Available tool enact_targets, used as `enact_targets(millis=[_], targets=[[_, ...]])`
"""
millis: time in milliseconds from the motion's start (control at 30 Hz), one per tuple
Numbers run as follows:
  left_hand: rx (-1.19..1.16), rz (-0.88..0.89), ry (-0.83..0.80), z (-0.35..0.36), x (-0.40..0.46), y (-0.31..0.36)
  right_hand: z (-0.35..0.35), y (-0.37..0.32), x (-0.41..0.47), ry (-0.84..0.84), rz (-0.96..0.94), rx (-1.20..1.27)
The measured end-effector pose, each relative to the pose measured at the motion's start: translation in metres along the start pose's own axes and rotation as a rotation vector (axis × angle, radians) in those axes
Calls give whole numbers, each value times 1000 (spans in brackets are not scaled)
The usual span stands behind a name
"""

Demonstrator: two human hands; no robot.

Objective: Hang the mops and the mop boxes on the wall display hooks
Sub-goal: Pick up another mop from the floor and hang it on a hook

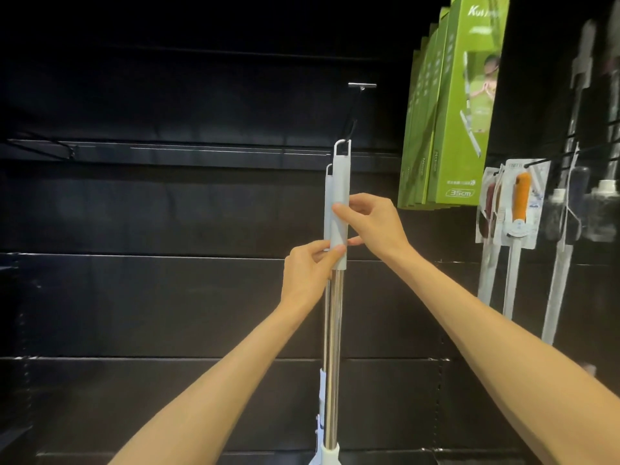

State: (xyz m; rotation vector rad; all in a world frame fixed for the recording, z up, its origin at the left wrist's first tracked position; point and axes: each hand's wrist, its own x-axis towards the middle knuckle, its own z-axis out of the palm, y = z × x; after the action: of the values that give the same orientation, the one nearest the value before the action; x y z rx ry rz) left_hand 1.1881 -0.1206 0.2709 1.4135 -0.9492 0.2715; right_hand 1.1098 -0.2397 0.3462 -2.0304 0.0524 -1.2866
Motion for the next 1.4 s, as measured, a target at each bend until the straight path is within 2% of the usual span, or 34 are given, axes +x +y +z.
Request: enact_targets(millis=[333, 800, 1400], targets=[[-33, -108, 51, 24, 38, -37, 21, 40, 36, 5, 70, -64], [68, -122, 93, 41, 80, -75, 44, 78, 69, 48, 103, -98], [48, -175, 125, 58, 112, -109, 66, 123, 100, 83, 138, -111]])
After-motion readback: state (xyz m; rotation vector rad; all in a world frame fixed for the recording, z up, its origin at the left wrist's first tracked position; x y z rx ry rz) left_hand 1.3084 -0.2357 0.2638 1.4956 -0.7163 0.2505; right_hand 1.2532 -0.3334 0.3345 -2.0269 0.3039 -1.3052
